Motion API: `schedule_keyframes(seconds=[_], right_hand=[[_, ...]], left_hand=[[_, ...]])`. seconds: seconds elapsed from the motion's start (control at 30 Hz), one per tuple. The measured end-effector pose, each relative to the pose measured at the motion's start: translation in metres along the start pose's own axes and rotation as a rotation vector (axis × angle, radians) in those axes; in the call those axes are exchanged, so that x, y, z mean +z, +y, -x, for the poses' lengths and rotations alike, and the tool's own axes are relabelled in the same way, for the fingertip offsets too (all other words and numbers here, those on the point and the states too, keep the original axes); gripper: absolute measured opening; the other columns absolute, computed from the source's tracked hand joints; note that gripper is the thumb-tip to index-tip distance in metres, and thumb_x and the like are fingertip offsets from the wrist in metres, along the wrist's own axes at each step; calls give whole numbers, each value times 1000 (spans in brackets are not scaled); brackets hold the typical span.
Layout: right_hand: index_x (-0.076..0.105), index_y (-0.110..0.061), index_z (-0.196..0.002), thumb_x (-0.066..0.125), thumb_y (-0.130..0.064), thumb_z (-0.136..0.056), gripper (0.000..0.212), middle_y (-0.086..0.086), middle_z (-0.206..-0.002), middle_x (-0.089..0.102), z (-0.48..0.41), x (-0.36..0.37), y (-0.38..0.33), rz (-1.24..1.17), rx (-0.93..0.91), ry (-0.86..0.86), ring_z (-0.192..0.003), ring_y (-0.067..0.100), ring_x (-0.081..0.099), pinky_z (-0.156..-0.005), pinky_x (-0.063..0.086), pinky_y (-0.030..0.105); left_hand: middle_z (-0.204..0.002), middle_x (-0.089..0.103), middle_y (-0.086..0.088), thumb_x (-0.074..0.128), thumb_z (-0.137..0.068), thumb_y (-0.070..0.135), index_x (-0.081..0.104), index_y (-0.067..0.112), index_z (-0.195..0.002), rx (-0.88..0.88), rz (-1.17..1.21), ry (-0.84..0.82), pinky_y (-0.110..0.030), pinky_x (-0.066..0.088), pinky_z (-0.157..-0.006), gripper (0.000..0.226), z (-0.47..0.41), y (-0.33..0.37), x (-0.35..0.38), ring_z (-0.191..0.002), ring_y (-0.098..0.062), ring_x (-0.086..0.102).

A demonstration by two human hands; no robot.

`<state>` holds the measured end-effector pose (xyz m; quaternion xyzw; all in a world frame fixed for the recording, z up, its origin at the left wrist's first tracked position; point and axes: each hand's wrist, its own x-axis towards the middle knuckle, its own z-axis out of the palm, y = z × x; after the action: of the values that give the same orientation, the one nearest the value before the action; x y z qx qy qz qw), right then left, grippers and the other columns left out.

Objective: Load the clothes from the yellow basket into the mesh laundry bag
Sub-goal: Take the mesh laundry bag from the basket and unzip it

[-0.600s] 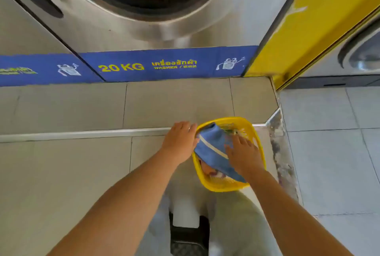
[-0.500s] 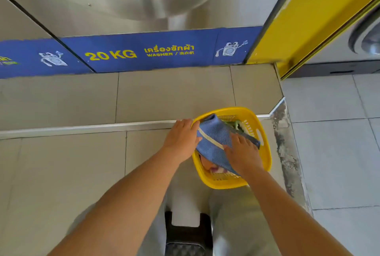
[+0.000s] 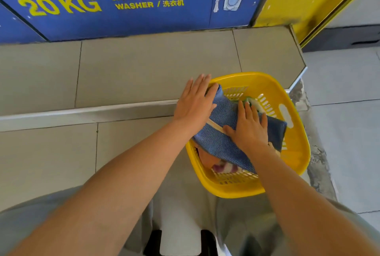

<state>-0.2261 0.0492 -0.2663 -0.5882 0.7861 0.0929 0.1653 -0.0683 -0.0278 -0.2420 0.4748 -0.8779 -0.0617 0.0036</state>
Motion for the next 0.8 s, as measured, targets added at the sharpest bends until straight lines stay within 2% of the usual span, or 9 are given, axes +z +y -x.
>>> schedule_keyframes(seconds=[0.1, 0.2, 0.3, 0.4, 0.53, 0.6, 0.67, 0.73, 0.8], right_hand=[[23, -14, -147, 58, -61, -80, 90, 7, -152, 35, -13, 0, -3, 35, 34, 62, -143, 29, 27, -117, 10, 54], [48, -13, -126, 62, -49, -82, 59, 10, -134, 51, -6, -9, -8, 74, 25, 170, -131, 33, 40, -109, 25, 54], [57, -12, -112, 59, -31, -87, 31, 10, -123, 58, 16, -18, -13, -2, -9, 259, -123, 34, 45, -101, 29, 50], [61, -15, -114, 57, -29, -87, 30, 9, -116, 60, 36, -28, -13, -45, -96, 400, -118, 34, 47, -98, 29, 49], [65, -17, -109, 57, -26, -86, 26, 9, -110, 59, 59, -44, -13, -169, -192, 604, -107, 33, 50, -97, 29, 48], [64, -18, -109, 56, -26, -87, 25, 6, -110, 61, 70, -53, -18, -213, -228, 660, -105, 31, 52, -98, 27, 46], [62, -18, -105, 55, -26, -88, 20, 5, -102, 65, 80, -63, -27, -266, -256, 677, -100, 31, 56, -95, 29, 43], [60, -16, -104, 54, -27, -91, 17, 8, -93, 68, 90, -75, -41, -331, -292, 664, -92, 34, 60, -88, 35, 42], [58, -15, -107, 54, -29, -93, 20, 11, -94, 70, 97, -87, -59, -394, -321, 627, -88, 38, 62, -74, 41, 38]], left_hand=[[-161, 14, -14, 53, -97, 21, 38, 10, -142, 6, 22, 77, -43, 3, -120, 48, -3, -1, 7, -150, -31, 9], [-161, 15, -13, 57, -94, 14, 39, 10, -141, -27, 52, 130, -42, 6, -121, 51, 5, 1, 8, -149, -30, 11], [-160, 20, -12, 59, -94, 18, 30, 10, -146, -69, 151, 139, -40, 8, -121, 61, 22, 11, -1, -148, -29, 15], [-154, 32, -12, 64, -90, 20, 20, 12, -151, -128, 360, 189, -37, 25, -116, 75, 42, 15, -16, -141, -29, 32], [-146, 39, -13, 68, -87, 17, 9, 18, -154, -295, 709, 321, -30, 44, -96, 89, 61, 8, -46, -129, -26, 47], [-139, 43, -12, 67, -88, 22, 16, 18, -152, -371, 794, 375, -25, 43, -86, 83, 67, -1, -56, -121, -22, 51], [-131, 52, -10, 64, -89, 30, 35, 16, -143, -389, 762, 408, -28, 45, -86, 62, 73, -13, -62, -116, -23, 55], [-116, 62, -9, 59, -91, 35, 49, 11, -127, -398, 683, 469, -33, 46, -78, 44, 82, -22, -69, -105, -27, 60], [-110, 64, -9, 57, -93, 37, 51, 10, -121, -422, 602, 584, -31, 45, -72, 40, 93, -30, -80, -100, -28, 61]])
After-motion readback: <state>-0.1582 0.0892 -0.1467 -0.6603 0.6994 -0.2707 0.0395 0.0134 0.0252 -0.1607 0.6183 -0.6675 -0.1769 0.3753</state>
